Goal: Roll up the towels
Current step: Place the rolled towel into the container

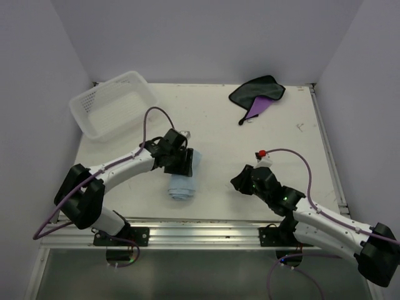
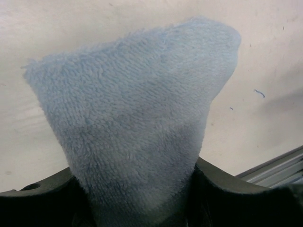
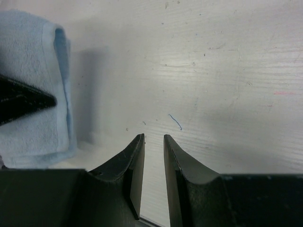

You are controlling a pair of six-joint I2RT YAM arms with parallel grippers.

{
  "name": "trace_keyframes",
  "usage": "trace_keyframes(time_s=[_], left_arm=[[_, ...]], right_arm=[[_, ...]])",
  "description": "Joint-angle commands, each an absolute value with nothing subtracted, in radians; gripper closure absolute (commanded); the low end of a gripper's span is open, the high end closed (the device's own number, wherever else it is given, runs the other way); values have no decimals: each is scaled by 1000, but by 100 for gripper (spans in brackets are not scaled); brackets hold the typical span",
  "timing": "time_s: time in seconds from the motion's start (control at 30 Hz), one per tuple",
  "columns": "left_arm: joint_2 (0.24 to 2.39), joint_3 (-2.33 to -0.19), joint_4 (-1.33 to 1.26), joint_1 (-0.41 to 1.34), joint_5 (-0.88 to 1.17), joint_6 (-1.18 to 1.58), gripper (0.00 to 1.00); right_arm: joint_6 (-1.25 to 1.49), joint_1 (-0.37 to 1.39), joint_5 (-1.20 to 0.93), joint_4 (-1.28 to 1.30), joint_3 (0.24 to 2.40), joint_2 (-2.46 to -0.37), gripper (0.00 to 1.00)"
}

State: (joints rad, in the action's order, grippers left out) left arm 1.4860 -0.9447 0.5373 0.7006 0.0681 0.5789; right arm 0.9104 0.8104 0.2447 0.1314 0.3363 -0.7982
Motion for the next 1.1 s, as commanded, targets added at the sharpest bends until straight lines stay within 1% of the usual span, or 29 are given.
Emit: trace_keyframes(time_s=[0.0,0.17,0.3,0.37,0.47,0.63,0.7,0.73,0.8,0.83,0.93,1.07], left_arm=[[1447,-1029,544,591,121,509,38],[1486,-1181,597,410,164,457,37],[1578,-1304,640,289,204,431,38],[1612,-1393,658,215,206,419,39],[1690,-1538,721,149,172,391,38],[1834,-1773,764,20,239,406,38],[1893,-1843,790,0,241,416,38],[1913,-1911,793,-49,261,425,38],[1988,-1991,827,-78,261,431,38],[2011,-2066,834,-101,261,442,38],[2083,-2150,838,-146,256,472,38],[2146,-2192,809,-164,236,498,38]], right_arm=[[881,804,268,159,409,-801,72],[850,793,239,166,471,-833,70],[830,781,200,167,517,-868,69],[822,775,170,169,541,-887,69],[813,758,132,179,566,-923,69],[795,709,58,176,587,-980,68],[787,683,23,175,592,-994,68],[784,674,12,176,592,-1006,68],[778,652,5,175,589,-1019,68],[773,646,5,175,588,-1028,68],[759,621,-32,175,589,-1038,68],[735,601,-44,183,609,-1057,68]])
